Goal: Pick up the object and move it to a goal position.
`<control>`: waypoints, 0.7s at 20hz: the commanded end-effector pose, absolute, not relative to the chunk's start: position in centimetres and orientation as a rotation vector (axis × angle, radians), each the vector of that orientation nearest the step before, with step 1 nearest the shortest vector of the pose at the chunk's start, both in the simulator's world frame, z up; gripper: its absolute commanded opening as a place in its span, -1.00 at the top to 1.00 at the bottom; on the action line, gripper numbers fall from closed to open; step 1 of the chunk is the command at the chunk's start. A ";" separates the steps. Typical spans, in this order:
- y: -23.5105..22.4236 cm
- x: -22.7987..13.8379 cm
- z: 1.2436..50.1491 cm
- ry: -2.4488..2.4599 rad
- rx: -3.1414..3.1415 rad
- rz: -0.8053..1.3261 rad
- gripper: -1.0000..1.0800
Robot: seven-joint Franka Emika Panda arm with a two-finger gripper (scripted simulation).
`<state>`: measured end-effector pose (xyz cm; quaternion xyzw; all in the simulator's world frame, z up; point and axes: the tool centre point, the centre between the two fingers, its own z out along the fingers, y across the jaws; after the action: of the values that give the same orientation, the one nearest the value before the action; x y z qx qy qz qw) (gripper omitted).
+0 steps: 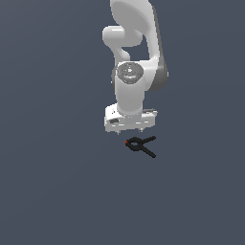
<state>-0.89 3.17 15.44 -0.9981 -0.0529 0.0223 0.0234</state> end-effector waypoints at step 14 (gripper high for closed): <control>4.7 -0.9 12.6 -0.780 -3.019 0.052 -0.92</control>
<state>-0.89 4.53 12.93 -0.9740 -0.2256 0.0174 0.0127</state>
